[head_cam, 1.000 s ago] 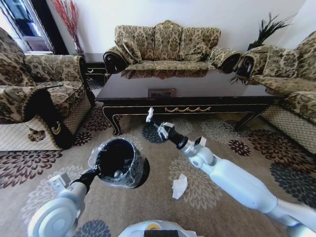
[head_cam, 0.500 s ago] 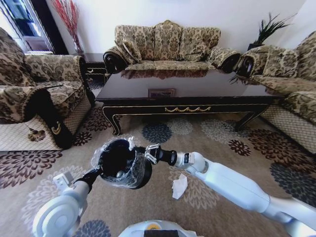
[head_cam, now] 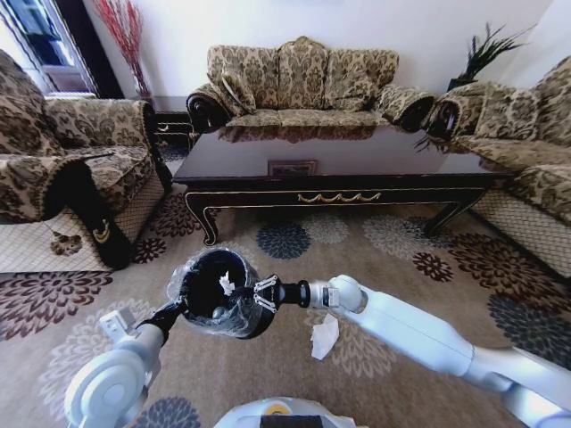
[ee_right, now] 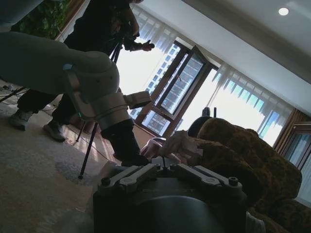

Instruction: Move to the front of the table and pick up the trash from the floor, then place it into the trash bin.

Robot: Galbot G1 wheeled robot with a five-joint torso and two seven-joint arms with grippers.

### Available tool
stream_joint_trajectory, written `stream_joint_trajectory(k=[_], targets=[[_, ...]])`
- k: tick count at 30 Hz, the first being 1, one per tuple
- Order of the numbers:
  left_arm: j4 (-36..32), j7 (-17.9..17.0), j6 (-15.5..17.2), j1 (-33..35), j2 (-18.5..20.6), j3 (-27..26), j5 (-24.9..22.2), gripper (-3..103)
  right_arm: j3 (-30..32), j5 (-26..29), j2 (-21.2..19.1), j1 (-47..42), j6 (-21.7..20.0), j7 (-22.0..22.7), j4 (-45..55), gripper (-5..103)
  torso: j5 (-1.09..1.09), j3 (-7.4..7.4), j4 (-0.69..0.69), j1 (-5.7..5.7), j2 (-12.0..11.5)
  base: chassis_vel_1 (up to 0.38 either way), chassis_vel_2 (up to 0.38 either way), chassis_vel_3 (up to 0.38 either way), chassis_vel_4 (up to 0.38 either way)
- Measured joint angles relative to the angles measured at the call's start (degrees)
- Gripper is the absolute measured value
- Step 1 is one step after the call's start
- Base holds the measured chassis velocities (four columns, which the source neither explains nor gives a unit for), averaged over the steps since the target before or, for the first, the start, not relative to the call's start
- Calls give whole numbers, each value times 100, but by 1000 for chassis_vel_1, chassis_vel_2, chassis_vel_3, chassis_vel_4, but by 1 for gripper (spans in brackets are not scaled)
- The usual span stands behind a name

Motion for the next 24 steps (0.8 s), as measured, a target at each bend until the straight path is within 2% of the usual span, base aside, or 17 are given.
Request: stream_joint_trajectory(k=[6, 9, 11, 13, 14, 18, 19, 20, 22, 24], targets=[[16, 6, 2, -26, 11, 0, -5, 4, -71, 72, 29, 97, -4, 19, -81, -2, 0, 0, 1, 0, 0, 0, 0, 0, 0], [34, 10, 3, -44, 27, -1, -10, 4, -55, 123, -18, 82, -16, 25, -76, 14, 0, 0, 0, 0, 0, 0, 0, 0, 0], [40, 10, 3, -50, 29, -1, -10, 4, -35, 139, -33, 66, -24, -4, -72, 14, 0, 0, 0, 0, 0, 0, 0, 0, 0], [50, 13, 3, -57, 33, 0, -13, 4, 46, 216, -63, 38, -58, -211, -71, 25, 0, 0, 0, 0, 0, 0, 0, 0, 0], [50, 13, 3, -57, 33, 0, -13, 4, 46, 216, -63, 38, -58, -211, -71, 25, 0, 0, 0, 0, 0, 0, 0, 0, 0], [59, 14, 3, -48, 50, -1, -13, 4, 228, 331, -115, 5, -104, -417, -75, 46, 0, 0, 0, 0, 0, 0, 0, 0, 0], [59, 14, 3, -48, 50, -1, -13, 4, 228, 331, -115, 5, -104, -417, -75, 46, 0, 0, 0, 0, 0, 0, 0, 0, 0], [59, 15, 3, -39, 52, -3, -13, 4, 271, 363, -124, -10, -115, -409, -73, 46, 0, 0, 0, 0, 0, 0, 0, 0, 0], [59, -66, -22, 5, 58, -15, -14, 4, 407, 438, -141, -59, -145, -216, -55, 57, 0, 0, 0, 0, 0, 0, 0, 0, 0], [87, -361, -43, 87, 124, -55, -13, 4, 561, 502, -157, -122, -160, 137, -45, 68, 0, 0, 0, 0, 0, 0, 0, 0, 0]])
